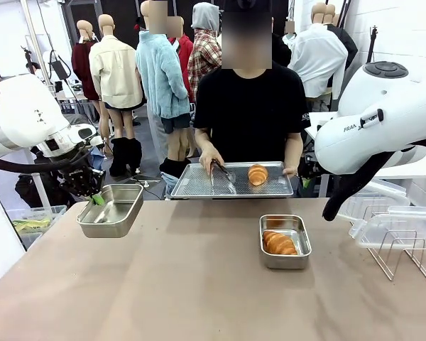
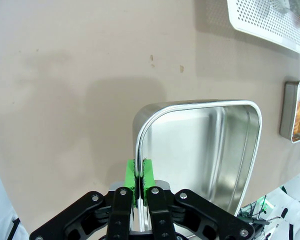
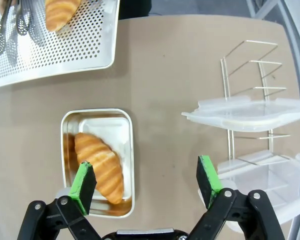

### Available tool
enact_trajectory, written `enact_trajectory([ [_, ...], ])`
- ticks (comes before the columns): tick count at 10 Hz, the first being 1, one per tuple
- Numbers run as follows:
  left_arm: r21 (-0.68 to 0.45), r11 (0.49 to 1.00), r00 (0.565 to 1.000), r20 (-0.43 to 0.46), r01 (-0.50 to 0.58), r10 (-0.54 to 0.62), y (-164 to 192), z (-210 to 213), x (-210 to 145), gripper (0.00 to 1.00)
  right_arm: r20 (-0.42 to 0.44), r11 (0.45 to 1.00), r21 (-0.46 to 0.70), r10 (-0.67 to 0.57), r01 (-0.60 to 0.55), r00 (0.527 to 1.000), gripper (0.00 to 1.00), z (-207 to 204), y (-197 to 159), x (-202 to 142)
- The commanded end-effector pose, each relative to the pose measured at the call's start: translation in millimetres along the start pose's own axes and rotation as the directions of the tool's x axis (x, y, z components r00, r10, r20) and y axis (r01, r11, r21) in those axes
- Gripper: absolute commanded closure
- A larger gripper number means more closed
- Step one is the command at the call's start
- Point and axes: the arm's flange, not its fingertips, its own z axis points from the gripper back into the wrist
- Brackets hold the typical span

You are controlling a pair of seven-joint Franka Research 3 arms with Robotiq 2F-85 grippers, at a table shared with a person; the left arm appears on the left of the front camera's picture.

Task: Place the bread in airtight containers.
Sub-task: Once an object is inside an Airtight Container , place the container in the center of the table.

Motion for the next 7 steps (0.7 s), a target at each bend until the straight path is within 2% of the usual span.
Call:
enact_trajectory([
  [1,0.008,1.0,1.0,0.008,-0.01,0.01,-0.8,4.6,-0.4,1.0,-0.007,1.0,0.01,-0.007,0.007,1.0,0.0,-1.8,0.3,-1.5],
  [7,0.008,1.0,1.0,0.008,-0.01,0.01,-0.8,4.6,-0.4,1.0,-0.007,1.0,0.01,-0.007,0.007,1.0,0.0,-1.8,0.3,-1.5],
])
